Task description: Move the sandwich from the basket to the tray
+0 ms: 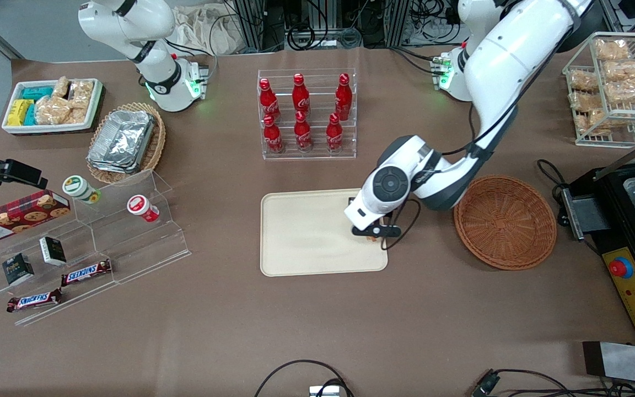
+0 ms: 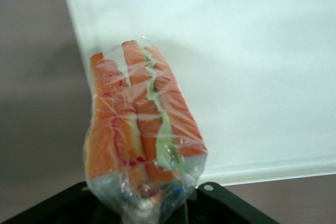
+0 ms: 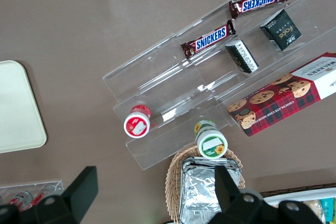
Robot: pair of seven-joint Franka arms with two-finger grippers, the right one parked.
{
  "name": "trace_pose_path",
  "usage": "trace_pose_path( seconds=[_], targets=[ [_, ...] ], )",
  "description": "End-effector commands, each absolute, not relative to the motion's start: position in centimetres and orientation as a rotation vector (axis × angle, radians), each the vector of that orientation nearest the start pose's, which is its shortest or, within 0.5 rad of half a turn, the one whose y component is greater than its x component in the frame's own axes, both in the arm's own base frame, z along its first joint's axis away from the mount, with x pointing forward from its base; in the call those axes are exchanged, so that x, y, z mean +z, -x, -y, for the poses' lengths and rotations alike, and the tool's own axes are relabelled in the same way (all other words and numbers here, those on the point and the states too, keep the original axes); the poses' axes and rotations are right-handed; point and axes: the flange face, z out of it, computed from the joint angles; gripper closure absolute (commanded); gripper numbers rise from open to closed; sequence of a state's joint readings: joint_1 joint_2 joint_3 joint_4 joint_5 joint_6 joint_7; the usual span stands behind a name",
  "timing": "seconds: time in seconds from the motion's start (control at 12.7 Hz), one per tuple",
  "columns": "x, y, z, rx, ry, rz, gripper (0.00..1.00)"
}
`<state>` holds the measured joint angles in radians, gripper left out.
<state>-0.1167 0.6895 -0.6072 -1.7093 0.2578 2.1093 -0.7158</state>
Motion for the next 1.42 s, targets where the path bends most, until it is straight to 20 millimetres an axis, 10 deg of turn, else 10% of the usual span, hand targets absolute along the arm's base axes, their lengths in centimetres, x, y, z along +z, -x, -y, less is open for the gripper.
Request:
trace_pose_path(
  seconds=[0.0,0.08,0.16,0.55,0.95,1.34],
  targets=[
    [23.2,-53.1,39.9,0.314,3.150,-0.151,0.56],
    [22.9,-52.8,40.3,0.314,3.142,-0.166,0.10],
    [22.8,-52.8,40.3,0.300,3.134,-0.178,0.00],
    [26.6,-54.5,38.8,0.255,3.109,-0.133,0.00],
    [34.0,-56.2,29.7,0.168,3.036,0.108,0.00],
    [39.8,-57.3,25.2,-0.010,3.039,0.209,0.00]
  ],
)
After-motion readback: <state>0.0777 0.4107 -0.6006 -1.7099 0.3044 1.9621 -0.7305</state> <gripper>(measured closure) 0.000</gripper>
